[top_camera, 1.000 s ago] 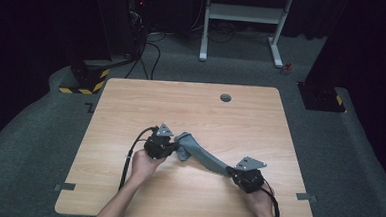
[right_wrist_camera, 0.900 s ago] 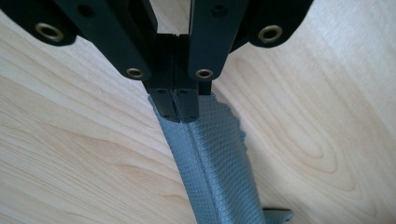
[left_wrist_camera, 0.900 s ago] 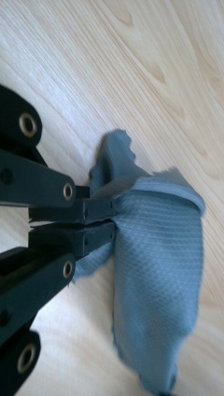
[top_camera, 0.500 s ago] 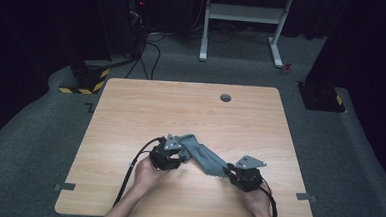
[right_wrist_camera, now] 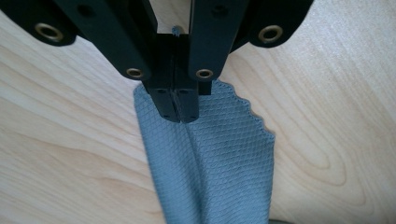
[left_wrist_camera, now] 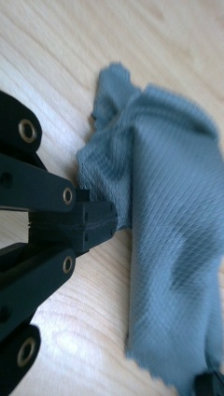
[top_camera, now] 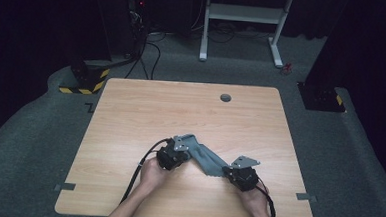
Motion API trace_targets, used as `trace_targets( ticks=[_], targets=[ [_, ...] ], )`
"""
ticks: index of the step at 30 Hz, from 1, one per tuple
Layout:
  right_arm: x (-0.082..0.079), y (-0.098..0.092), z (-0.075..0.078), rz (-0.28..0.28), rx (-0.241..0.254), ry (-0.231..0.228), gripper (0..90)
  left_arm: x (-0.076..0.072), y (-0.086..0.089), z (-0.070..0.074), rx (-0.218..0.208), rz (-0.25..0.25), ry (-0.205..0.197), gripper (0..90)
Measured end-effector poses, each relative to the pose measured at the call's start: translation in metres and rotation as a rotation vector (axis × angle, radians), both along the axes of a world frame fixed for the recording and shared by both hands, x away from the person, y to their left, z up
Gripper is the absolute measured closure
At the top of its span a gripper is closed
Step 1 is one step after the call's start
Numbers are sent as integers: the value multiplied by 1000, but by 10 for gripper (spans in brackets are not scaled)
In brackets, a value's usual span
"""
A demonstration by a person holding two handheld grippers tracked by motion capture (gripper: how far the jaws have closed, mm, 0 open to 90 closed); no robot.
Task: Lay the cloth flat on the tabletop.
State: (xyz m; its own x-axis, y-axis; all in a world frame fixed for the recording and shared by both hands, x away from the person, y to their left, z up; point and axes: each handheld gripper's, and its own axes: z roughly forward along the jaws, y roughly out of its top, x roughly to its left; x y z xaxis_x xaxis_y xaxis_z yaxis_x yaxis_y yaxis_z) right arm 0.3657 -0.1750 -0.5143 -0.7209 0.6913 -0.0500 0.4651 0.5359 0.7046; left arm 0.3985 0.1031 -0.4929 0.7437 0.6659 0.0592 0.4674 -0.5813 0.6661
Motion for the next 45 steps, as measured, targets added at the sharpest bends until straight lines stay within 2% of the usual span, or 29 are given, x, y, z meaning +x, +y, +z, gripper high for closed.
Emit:
trace_targets(
  ticks=[6,11,14,16,18,21,24,26,28,32,34,36,38,41,44,45],
  targets=[
    [0,-8,11,-30,16,-17,897,-10,30,22,-71,18,-28,900],
    [0,-10,13,-39,35,-17,896,-23,62,28,-132,45,-33,900],
    [-1,-10,14,-32,63,-6,894,-32,75,29,-180,44,-13,900],
    [-3,-8,15,-15,69,6,889,-42,79,26,-173,30,-5,900],
    [-9,-3,15,25,68,24,871,-53,81,19,-166,18,14,900],
    [-20,4,12,69,38,15,782,-67,86,4,-111,35,31,900],
    [-19,1,12,35,67,-2,753,-75,94,-5,-93,56,48,900],
    [-14,-2,13,-4,104,-5,718,-78,98,-6,-103,68,58,899],
    [-8,0,15,-19,104,-7,701,-79,101,-6,-108,76,61,881],
    [4,13,18,-23,80,-19,662,-71,94,-1,-144,129,9,692],
    [13,18,17,-34,70,-20,655,-60,84,1,-125,145,-25,615],
    [22,21,15,-46,90,5,650,-47,72,0,-101,156,-38,583],
    [28,24,11,-49,97,21,650,-32,63,-3,-100,167,-21,562],
    [32,27,6,-53,88,42,652,-15,54,-9,-131,197,2,545],
    [35,28,1,-47,74,62,710,-6,48,-14,-126,205,10,558],
    [35,29,1,-43,75,75,758,-3,47,-16,-125,208,19,588]
  ],
)
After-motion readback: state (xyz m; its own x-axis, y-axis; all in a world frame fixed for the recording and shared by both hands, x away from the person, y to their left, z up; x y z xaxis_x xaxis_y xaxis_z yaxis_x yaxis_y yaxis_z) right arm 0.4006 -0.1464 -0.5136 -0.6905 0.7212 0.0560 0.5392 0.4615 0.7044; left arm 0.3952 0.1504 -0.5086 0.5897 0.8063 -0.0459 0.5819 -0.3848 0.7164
